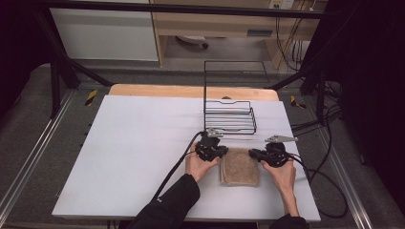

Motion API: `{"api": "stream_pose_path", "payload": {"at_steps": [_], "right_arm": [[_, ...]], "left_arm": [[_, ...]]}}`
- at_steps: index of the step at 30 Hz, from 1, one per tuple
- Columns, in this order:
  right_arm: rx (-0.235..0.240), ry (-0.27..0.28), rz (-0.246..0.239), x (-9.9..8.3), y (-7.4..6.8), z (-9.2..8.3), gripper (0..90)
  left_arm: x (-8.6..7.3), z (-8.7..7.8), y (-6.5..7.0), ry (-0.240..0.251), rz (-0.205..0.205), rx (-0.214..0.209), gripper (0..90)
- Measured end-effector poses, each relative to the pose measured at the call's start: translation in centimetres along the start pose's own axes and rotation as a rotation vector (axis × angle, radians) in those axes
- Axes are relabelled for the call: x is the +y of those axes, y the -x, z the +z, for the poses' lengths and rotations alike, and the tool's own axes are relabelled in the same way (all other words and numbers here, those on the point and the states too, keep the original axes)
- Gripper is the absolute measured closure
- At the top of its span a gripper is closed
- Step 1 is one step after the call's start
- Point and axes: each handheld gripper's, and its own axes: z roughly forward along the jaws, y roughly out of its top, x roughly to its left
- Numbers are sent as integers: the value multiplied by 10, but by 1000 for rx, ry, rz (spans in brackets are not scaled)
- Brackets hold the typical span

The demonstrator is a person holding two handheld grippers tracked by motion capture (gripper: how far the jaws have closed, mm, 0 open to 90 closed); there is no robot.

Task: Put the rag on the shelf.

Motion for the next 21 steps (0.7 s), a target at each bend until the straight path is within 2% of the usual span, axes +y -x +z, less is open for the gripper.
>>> {"api": "stream_pose_path", "payload": {"at_steps": [10,15,21], "right_arm": [[-5,23,-31,6,-8,-11,829],[1,37,-27,10,-12,-17,830],[1,54,-45,14,-16,-23,834]], "left_arm": [[0,-11,5,33,16,11,842],[1,-18,7,46,24,7,842],[2,-27,10,68,30,5,843]]}}
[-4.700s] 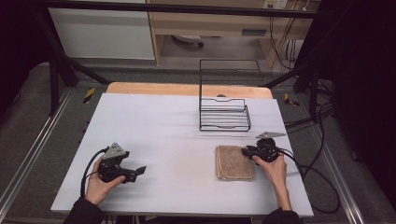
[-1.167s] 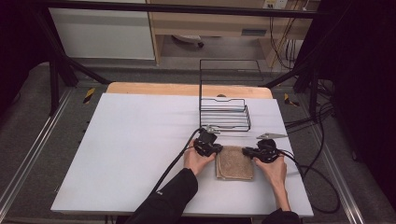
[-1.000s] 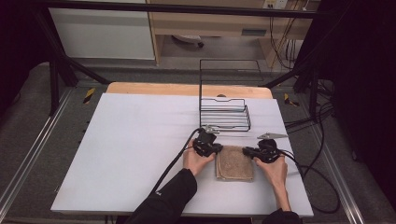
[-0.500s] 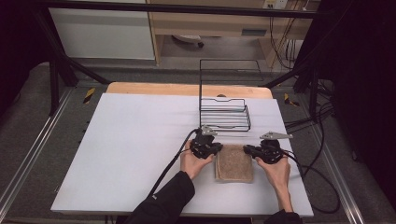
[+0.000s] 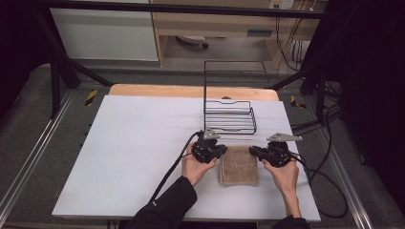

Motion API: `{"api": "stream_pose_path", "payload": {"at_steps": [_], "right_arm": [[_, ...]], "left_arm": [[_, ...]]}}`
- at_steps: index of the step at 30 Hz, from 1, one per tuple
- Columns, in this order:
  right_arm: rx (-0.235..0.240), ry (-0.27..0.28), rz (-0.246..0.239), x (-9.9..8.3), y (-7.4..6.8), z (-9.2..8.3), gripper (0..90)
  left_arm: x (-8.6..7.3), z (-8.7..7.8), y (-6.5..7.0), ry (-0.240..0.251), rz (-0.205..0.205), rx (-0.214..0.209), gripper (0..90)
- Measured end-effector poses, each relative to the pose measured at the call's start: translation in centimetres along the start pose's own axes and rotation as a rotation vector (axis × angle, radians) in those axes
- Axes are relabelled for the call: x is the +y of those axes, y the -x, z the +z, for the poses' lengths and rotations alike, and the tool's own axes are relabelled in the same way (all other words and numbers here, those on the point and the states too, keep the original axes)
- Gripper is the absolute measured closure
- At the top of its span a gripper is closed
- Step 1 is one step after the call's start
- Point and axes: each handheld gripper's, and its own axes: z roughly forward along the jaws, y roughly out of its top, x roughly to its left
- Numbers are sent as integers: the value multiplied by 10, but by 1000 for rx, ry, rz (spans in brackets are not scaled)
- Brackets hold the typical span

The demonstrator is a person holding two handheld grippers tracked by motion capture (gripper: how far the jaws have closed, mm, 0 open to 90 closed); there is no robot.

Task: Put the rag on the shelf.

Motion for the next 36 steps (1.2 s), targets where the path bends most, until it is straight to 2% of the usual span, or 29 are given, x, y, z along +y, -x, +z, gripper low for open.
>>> {"api": "stream_pose_path", "payload": {"at_steps": [5,15,36], "right_arm": [[2,15,-5,4,-4,-5,836],[7,77,-36,13,-12,-15,839],[-18,172,-60,27,-26,-31,840]], "left_arm": [[2,-9,1,28,2,-3,844],[7,-25,2,80,9,1,844],[25,-46,1,146,36,14,845]]}}
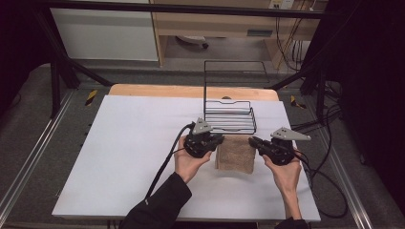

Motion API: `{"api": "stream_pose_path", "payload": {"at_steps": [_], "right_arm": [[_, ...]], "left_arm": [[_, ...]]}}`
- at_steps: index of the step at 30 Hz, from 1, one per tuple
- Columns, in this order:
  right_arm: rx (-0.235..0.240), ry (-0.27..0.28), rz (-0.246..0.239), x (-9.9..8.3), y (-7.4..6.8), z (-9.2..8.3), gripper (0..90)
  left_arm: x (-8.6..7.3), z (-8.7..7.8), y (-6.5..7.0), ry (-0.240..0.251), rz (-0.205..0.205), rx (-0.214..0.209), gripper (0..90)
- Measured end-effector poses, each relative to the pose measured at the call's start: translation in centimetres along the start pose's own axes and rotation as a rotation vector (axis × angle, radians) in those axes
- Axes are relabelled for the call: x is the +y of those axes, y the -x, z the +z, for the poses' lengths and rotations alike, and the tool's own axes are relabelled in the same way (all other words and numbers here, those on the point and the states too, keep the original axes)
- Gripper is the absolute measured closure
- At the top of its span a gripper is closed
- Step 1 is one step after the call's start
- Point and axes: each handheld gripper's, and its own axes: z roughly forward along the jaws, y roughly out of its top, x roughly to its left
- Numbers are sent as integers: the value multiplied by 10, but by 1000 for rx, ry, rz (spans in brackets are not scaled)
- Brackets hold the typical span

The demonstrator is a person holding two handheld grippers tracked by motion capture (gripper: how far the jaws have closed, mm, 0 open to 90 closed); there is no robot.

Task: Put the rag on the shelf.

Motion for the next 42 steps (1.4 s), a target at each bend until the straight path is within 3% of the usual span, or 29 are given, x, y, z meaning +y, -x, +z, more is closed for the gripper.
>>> {"api": "stream_pose_path", "payload": {"at_steps": [7,42], "right_arm": [[-22,58,-11,11,-4,-5,841],[-72,230,-68,69,-19,-17,844]], "left_arm": [[9,-6,-1,33,10,6,845],[56,-35,-14,182,18,37,847]]}}
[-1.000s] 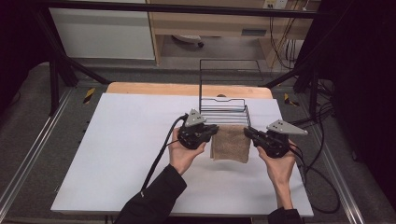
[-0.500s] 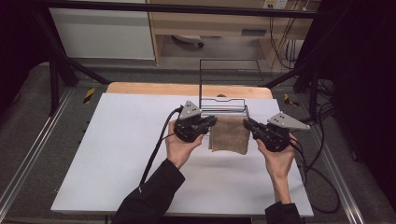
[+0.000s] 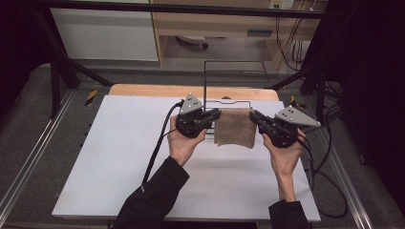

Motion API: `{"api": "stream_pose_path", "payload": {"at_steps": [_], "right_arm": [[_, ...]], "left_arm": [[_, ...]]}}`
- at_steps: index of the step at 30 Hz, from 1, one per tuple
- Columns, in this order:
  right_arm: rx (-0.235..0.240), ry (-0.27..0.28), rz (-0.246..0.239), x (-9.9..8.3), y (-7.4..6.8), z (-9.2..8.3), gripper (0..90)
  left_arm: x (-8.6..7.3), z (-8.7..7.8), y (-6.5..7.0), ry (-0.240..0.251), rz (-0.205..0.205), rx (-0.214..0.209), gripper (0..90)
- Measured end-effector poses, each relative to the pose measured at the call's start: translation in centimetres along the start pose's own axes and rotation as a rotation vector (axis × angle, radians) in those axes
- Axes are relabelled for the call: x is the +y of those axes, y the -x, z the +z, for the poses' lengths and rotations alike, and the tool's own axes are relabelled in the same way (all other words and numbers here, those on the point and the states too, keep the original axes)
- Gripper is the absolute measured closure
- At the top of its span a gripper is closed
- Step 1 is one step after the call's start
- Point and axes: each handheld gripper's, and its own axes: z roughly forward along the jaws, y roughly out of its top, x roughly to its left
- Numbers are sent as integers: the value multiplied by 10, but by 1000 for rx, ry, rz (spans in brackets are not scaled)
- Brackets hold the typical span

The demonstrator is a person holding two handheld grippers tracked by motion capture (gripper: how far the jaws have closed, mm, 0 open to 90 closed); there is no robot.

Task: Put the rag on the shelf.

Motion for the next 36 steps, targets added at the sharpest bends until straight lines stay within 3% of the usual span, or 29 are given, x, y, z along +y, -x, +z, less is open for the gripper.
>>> {"api": "stream_pose_path", "payload": {"at_steps": [36], "right_arm": [[-27,125,-31,59,0,3,845]], "left_arm": [[57,-12,-12,149,17,25,848]]}}
